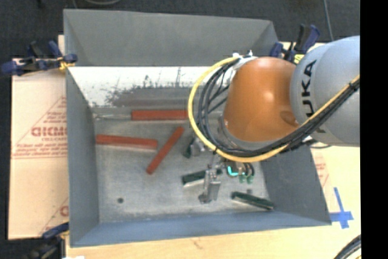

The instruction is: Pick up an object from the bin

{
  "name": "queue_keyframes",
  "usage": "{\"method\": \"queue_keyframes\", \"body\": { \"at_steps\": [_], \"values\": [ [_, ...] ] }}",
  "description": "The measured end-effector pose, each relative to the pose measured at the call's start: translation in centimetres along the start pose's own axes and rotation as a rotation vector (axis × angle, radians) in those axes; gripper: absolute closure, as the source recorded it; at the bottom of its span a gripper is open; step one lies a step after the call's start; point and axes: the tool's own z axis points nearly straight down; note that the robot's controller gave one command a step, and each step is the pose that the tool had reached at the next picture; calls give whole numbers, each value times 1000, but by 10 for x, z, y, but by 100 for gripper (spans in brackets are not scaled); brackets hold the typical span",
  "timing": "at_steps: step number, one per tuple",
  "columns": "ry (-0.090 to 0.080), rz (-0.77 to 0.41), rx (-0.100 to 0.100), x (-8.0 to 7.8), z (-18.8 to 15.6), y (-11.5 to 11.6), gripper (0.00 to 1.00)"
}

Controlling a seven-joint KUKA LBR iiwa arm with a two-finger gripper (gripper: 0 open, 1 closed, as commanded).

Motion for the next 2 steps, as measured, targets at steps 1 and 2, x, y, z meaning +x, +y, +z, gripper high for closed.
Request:
{"method": "queue_keyframes", "body": {
  "at_steps": [1,2],
  "values": [
    [-1,-121,2,-45,127,-13,0],
    [-4,-63,3,-19,129,-72,0]
  ]
}}
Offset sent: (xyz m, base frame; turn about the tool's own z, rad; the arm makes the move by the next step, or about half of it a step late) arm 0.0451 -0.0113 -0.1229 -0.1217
